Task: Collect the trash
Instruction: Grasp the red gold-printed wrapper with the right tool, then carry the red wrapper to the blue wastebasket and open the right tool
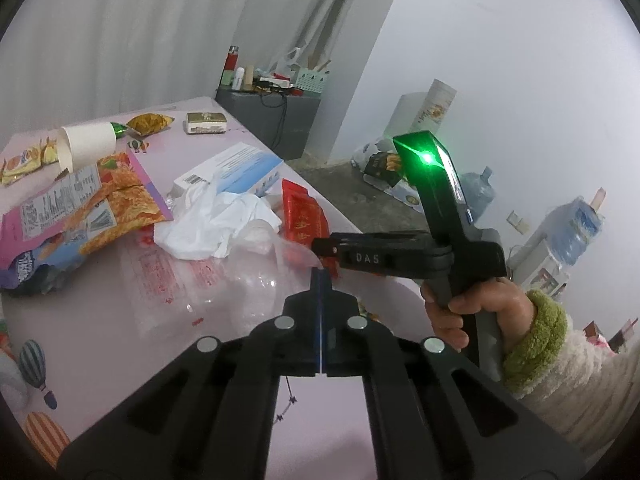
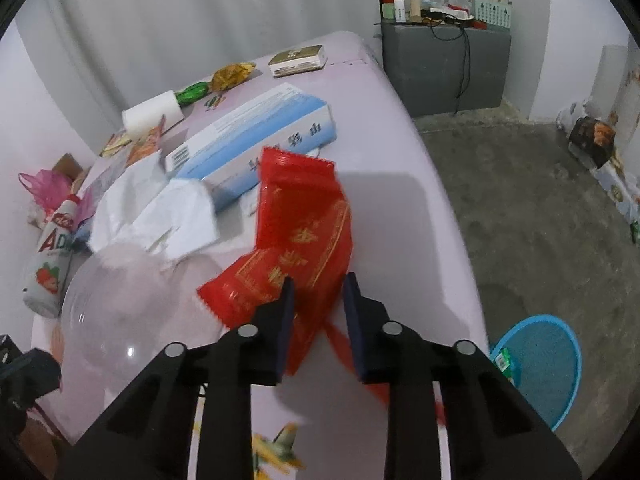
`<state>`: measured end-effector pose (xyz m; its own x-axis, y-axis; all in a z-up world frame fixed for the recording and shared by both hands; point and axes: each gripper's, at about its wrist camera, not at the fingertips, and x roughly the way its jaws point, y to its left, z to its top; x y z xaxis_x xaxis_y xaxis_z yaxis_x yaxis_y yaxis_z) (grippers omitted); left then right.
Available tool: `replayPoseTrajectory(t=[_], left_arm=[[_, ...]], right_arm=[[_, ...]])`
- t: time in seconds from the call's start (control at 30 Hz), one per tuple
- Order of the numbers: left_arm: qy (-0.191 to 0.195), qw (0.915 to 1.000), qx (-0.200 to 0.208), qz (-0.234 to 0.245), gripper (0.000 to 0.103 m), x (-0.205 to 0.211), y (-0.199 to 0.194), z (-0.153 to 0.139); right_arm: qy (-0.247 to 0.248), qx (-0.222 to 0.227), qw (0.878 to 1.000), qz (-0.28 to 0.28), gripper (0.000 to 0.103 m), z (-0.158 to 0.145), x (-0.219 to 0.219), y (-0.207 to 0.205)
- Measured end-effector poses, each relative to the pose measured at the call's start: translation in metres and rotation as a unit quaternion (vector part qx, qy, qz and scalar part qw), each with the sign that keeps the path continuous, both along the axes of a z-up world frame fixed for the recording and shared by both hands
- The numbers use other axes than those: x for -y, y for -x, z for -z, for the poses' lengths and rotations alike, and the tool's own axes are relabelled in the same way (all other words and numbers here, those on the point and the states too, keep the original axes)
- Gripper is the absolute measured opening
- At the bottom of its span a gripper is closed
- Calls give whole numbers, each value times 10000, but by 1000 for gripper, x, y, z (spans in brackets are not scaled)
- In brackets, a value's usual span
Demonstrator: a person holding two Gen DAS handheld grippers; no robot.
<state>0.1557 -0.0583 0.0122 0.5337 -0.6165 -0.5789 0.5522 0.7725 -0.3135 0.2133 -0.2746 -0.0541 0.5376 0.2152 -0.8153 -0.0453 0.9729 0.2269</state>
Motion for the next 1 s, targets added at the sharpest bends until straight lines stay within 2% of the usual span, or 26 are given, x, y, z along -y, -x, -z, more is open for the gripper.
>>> replayPoseTrajectory(t=[0.03, 0.13, 0.37, 0.6, 0.7, 0.87, 0.97, 1.0], left_arm=[[-5, 10000, 42, 20, 0, -1, 5, -2], [-79, 9998, 162, 46, 0, -1, 15, -6], [-181, 9993, 326, 104, 0, -1, 34, -21], [-241, 9983, 467, 270, 0, 18, 43, -39], [-309, 9968, 596, 445, 0, 39, 45, -45], [-361, 9959, 638, 536, 0, 57, 44, -50], [-436, 9967, 598, 328, 0, 46, 43, -53], [-435, 9969, 595, 259, 9, 41, 43, -53]], right_arm=[[-23, 2, 10000, 26, 14, 0, 0, 3], [-203, 18, 9997, 160, 7, 2, 5, 16], [-958, 202, 9930, 667, 4, -4, 35, 51], [-1692, 659, 9773, 1090, 3, -18, 79, 89], [-1953, 791, 9693, 1267, 3, -22, 100, 102], [-2200, 972, 9583, 1542, 3, -24, 133, 126], [-2283, 1074, 9533, 1662, 3, -24, 151, 141], [-2308, 1104, 9516, 1700, 3, -25, 157, 146]])
